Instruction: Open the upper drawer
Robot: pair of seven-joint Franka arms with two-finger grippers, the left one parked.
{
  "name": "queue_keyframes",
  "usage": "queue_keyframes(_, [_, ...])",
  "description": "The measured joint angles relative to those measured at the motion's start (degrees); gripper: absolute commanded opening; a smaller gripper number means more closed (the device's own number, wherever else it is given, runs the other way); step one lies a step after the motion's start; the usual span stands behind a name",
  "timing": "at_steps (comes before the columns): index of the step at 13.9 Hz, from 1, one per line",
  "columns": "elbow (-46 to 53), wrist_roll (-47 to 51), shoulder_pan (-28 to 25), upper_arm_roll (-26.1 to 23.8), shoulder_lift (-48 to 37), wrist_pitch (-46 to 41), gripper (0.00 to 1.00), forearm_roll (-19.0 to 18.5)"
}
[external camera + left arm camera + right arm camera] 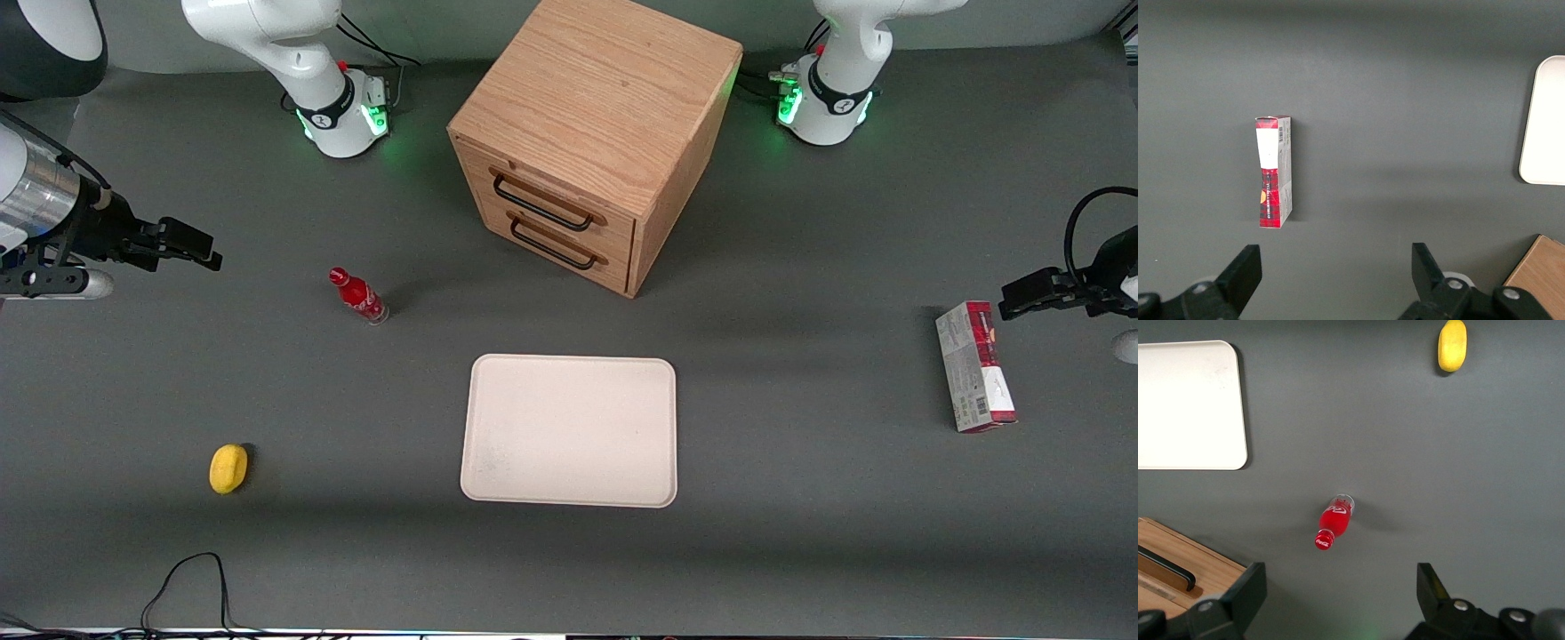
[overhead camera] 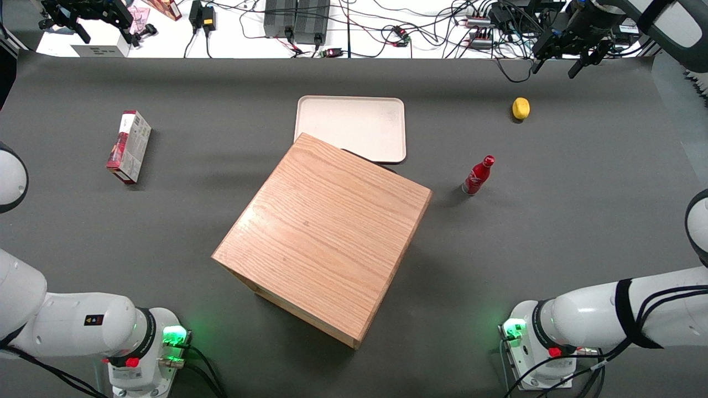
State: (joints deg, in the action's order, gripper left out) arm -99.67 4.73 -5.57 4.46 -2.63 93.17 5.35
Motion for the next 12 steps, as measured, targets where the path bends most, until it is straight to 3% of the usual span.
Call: queue_keyframes(12, [4.2,-0.6,0.5,0.4,2.5,0.0,1.00,0.0])
